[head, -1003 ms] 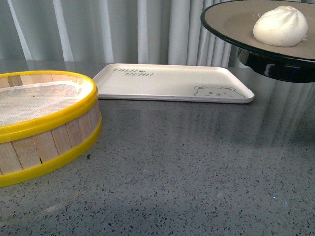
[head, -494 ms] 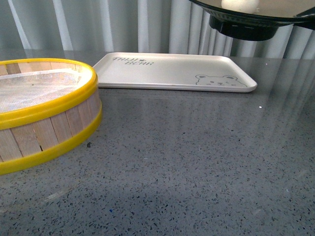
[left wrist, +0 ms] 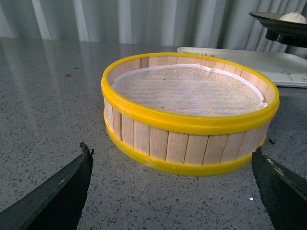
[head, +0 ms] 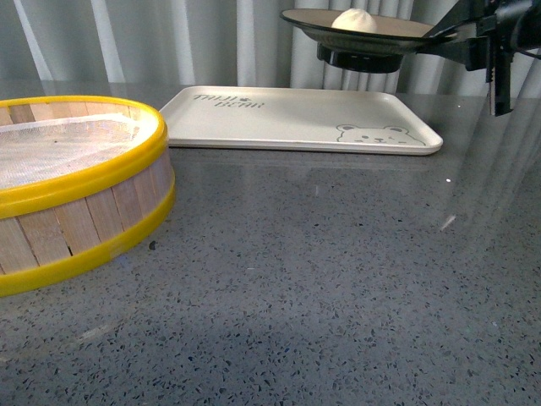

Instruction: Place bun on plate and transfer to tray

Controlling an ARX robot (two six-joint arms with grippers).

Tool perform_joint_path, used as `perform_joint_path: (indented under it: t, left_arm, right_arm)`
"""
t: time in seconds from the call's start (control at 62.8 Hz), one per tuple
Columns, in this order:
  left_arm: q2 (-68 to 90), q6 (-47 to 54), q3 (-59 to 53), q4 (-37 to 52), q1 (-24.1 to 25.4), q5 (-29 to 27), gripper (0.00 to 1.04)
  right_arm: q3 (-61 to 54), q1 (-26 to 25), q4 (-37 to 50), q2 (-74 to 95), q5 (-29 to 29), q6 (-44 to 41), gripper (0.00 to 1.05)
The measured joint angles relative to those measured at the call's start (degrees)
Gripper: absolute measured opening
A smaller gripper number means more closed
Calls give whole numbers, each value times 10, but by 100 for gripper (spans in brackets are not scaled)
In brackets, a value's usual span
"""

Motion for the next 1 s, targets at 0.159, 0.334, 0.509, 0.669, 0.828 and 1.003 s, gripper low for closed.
perform_joint_path:
  t: [0.159,0.334,0.509,0.669,0.828,1.003]
  left_arm:
    - [0,0,0,0,0,0,98]
    - [0,0,0,0,0,0,98]
    - [0,0,0,0,0,0,98]
    - [0,0,0,0,0,0,98]
    - [0,0,0,0,0,0,98]
    - [0,0,0,0,0,0,98]
  right_arm:
    - [20,24,-19,19,3,-17,2]
    - [36,34,-31,38,6,-31,3]
    - [64,26,-55,64,40,-50,2]
    - [53,15,-44,63,52,-61,2]
    - [42,12,-31,61,45,-64,2]
    - [31,17,-22,61,32,-65,2]
